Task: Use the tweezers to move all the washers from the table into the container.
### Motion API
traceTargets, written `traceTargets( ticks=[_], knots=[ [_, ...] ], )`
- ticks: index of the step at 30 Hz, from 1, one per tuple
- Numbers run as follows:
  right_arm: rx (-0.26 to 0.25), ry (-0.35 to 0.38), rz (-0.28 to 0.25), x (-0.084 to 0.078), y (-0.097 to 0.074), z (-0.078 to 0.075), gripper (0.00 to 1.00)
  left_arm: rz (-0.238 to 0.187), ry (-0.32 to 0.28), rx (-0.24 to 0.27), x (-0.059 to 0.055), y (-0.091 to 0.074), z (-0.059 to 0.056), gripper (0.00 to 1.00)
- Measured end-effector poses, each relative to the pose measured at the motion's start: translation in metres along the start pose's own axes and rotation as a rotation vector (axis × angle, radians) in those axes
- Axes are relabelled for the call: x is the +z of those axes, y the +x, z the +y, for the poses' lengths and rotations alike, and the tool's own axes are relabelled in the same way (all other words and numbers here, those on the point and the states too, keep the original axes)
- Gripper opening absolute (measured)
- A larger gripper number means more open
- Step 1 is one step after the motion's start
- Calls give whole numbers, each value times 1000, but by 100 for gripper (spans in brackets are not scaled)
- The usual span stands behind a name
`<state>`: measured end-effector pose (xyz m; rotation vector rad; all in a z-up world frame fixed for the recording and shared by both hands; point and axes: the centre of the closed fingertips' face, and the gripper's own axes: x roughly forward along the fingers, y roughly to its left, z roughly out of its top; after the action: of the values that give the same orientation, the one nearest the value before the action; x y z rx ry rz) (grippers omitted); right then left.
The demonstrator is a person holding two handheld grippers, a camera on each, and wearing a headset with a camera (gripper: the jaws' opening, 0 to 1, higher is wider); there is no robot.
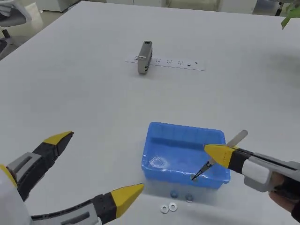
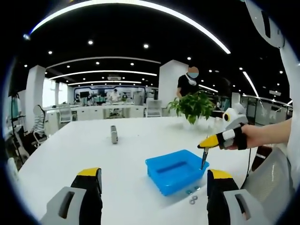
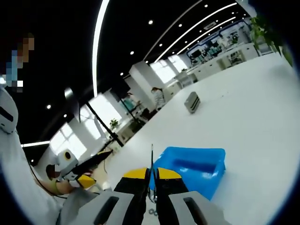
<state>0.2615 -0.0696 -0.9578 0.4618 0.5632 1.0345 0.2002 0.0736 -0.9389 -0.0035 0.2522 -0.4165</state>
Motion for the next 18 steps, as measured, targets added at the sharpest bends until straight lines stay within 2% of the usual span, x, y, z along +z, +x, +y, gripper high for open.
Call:
traceTargets(
  ticks=[3,6,11,13,18],
  knots=[
    [-38,-15,-28,10,0,-10,2,-1,-7,5,-1,-1,3,95],
    [-67,-159,25,7,2,-17,2,-8,-13,7,3,-1,1,94],
    [-130,-342,81,5,10,-29,2,-1,-7,8,-1,-2,3,93],
    [-149,-387,113,1,14,-35,2,3,-6,4,-2,-2,3,93],
    [-161,-446,152,-6,21,-48,2,2,-5,2,-3,-2,4,93]
  ],
)
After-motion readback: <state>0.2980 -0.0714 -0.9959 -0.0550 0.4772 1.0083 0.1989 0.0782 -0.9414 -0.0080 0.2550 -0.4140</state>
